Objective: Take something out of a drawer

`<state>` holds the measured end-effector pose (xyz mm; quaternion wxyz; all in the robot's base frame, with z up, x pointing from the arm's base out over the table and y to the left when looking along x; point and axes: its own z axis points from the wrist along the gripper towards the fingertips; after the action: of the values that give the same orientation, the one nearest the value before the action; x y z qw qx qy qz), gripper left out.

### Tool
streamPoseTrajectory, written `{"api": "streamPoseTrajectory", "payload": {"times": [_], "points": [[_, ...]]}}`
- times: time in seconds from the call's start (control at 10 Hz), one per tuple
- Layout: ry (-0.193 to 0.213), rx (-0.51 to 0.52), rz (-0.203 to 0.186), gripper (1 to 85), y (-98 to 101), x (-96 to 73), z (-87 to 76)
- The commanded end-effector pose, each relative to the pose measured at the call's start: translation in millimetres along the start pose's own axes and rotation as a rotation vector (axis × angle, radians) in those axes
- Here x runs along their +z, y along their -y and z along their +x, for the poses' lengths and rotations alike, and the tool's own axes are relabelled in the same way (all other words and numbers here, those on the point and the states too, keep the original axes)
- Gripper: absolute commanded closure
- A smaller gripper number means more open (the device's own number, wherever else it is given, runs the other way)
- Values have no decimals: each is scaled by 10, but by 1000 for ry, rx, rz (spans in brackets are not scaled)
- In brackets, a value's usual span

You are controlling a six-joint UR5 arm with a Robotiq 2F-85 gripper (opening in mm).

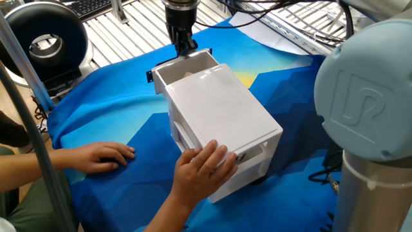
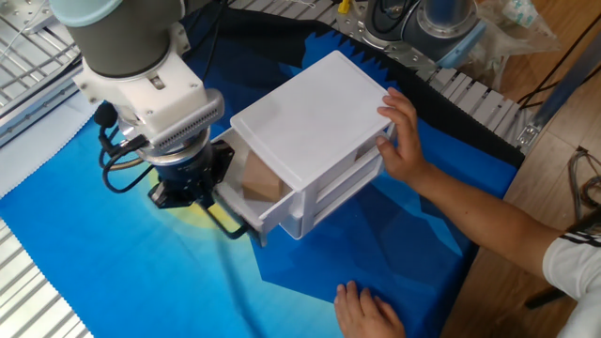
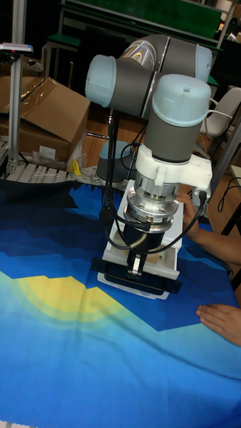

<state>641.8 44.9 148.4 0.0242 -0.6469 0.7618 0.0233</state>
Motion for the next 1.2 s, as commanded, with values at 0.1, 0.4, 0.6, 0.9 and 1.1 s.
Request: {"api": "streamPoseTrajectory", "payload": {"times": [0.1,0.4,0.6,0.9,1.1], "points": [[3,25,-21,847,-56,6,-34],[-33,25,-14,847,-48,-46,49],[-29,28,2,847,0,-78,51],[-40,59,8,847,-20,-63,34],[-43,79,7,847,-18,-56,34]]}}
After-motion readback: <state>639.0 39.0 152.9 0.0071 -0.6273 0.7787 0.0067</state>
